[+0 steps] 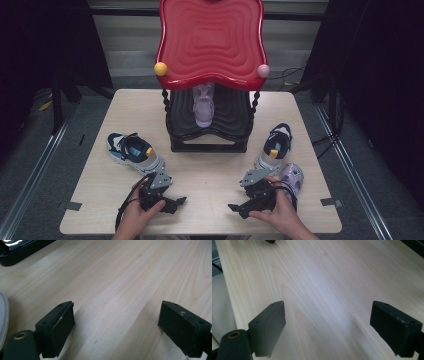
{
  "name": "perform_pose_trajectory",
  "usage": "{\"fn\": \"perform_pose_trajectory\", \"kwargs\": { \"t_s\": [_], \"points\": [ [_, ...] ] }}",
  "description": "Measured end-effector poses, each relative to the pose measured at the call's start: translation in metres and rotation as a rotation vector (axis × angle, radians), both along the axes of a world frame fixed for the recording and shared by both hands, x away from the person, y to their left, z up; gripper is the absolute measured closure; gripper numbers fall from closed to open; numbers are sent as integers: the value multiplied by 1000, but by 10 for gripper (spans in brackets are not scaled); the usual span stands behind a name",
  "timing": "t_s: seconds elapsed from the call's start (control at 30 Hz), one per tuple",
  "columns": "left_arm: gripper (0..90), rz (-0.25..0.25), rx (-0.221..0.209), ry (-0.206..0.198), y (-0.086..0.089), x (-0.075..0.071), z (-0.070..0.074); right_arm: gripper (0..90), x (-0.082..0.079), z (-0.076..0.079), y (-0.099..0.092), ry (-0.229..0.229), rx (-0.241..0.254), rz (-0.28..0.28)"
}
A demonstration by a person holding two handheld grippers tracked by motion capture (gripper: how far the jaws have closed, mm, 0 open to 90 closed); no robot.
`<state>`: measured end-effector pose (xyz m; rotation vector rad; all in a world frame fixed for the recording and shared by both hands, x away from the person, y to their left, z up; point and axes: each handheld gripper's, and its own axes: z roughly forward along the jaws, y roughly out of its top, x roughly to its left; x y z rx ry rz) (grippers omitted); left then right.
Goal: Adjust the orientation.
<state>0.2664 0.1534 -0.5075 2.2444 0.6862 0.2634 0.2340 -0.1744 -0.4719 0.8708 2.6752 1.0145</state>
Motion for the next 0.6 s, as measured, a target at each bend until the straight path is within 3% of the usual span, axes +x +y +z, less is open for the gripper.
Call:
{"fn": "perform_pose_trajectory", "kwargs": {
  "t_s": [0.27, 0.6],
  "points": [
    [127, -3, 6, 1, 0, 0, 0, 133, 3, 22, -3, 0, -53, 34],
    [127, -3, 5, 1, 0, 0, 0, 143, 6, 31, -9, 46, -140, 97]
  ]
}}
